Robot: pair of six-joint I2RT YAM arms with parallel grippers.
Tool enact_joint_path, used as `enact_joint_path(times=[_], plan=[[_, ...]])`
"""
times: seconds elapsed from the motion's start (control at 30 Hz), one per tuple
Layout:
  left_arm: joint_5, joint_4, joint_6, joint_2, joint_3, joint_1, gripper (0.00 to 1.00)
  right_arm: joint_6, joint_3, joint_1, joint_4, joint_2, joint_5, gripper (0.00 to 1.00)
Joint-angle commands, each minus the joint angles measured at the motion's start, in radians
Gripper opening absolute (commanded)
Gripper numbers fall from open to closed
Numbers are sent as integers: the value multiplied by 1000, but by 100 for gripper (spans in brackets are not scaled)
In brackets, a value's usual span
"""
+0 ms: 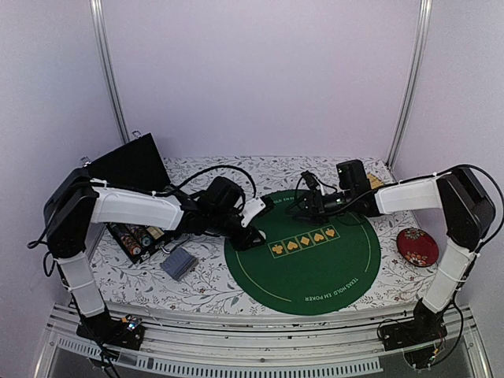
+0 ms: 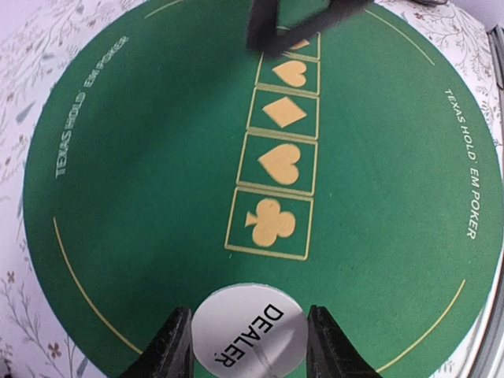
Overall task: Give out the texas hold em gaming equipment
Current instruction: Pass from the left arm to the right
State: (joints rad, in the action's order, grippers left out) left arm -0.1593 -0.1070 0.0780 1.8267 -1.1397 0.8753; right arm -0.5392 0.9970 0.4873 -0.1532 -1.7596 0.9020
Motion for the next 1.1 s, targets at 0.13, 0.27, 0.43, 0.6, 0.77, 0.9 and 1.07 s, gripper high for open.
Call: enact_joint_path(times=[0.13, 0.27, 0.43, 0.6, 0.77, 0.9, 1.07], plan=[[90, 119, 73, -8, -14, 63, 8, -70, 94, 65, -84, -148, 141, 66], [108, 124, 83, -12, -14, 66, 8, -102, 110, 79, -123, -181, 171, 63], [133, 129, 85, -12, -15, 67, 8, -115, 130, 110, -123, -220, 182, 61], [127, 151, 84, -22, -8, 67, 8, -121, 149, 118, -123, -249, 184, 54], [128, 157, 92, -32, -1, 68, 8, -125, 173, 126, -123, -265, 190, 38], [140, 158, 95, -31, 7, 68, 7, -123, 183, 125, -122, -271, 201, 15], [163, 155, 90, -44, 24, 69, 7, -99, 181, 121, -99, -262, 199, 2]])
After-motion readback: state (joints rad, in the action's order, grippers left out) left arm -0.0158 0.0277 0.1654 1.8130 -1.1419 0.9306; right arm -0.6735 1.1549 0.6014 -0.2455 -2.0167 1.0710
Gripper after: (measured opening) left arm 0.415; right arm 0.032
